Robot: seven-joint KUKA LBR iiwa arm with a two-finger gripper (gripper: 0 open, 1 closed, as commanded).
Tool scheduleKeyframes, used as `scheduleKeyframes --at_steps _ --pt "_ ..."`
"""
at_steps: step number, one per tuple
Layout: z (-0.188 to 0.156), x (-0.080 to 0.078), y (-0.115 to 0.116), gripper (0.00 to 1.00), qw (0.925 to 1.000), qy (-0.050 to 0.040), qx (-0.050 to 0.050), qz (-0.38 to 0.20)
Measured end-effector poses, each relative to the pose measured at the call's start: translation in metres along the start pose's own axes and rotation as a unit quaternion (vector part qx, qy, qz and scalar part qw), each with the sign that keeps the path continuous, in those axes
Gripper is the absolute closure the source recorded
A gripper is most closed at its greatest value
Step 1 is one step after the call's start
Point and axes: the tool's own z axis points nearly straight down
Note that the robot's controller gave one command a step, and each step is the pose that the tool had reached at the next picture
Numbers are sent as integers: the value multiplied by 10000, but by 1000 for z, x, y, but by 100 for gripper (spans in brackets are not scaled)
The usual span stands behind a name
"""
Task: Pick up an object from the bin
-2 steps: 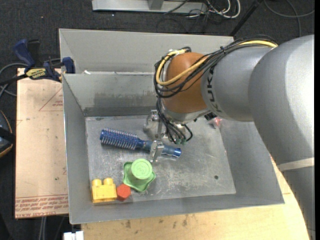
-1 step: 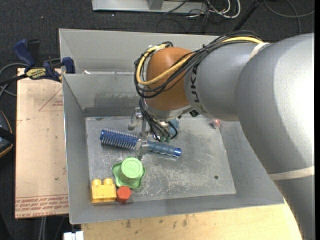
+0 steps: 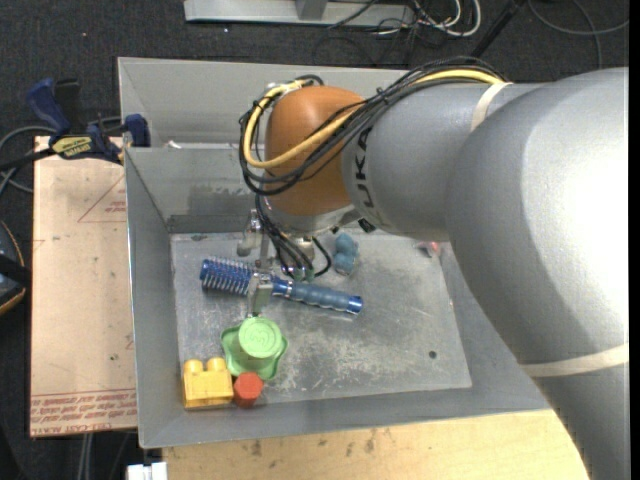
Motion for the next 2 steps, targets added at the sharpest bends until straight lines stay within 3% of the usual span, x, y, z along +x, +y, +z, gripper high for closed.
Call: scheduleKeyframes --at_steps 1,2 --pt "15 1 -8 0 9984 3 13 565" --pt "22 -2 -7 0 9997 -45 -2 246"
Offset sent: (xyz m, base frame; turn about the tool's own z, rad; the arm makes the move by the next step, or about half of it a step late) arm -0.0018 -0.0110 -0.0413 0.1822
